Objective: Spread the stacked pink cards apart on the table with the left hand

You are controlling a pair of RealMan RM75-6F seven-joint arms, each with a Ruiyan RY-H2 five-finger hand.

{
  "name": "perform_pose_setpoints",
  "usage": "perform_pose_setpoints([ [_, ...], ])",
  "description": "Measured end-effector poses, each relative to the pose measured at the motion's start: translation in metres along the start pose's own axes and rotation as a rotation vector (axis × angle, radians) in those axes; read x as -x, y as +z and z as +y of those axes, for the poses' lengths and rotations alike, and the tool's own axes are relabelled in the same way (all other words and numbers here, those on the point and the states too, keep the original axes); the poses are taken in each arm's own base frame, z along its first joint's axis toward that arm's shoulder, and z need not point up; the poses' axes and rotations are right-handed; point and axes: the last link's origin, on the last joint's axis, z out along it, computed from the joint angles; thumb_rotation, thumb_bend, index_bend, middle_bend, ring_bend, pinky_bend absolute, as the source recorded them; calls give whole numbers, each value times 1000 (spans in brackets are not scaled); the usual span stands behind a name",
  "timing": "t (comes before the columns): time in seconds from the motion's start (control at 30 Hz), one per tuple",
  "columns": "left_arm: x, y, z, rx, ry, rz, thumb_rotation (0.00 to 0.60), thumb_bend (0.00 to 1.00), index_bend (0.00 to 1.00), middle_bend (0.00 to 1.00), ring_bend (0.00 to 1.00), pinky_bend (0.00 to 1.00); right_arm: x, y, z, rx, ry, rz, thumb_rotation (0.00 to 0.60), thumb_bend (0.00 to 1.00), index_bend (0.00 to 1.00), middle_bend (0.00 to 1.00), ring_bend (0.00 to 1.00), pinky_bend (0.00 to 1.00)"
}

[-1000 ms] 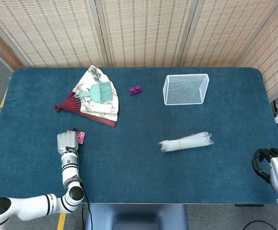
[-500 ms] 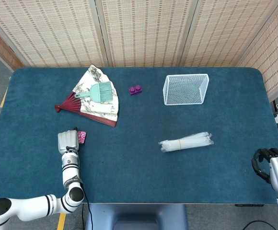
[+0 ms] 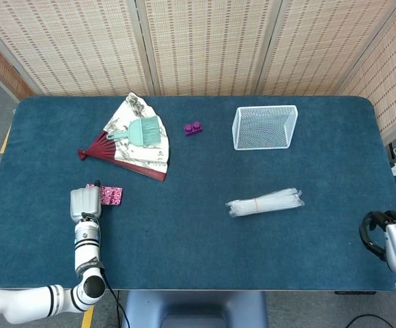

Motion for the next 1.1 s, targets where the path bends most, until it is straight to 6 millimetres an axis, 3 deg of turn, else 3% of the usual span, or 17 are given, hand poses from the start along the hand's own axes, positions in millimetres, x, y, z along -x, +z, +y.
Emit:
perform_pose_setpoints([
  [0.3,11,0,-64,-62,9,23,600,425,364,1000,1000,1000,1,0,-1,0,0,-2,600,501,740,646,552,841],
  [0.5,29,5,-89,-89,10,-8,600,426,338,1000,1000,1000,3,0,-2,-4,-5,-8,600,501,740,646,552,841],
  [0.83,45,10,-92,-87,-9,-37,600,413,134,1000,1000,1000,3,0,-2,-2,-4,-8,600,501,740,645,552,841],
  [1.1,43,7,-88,-79,0,-40,600,401,92,1000,1000,1000,2,0,-2,-4,-1,-6,600,501,740,646,552,841],
])
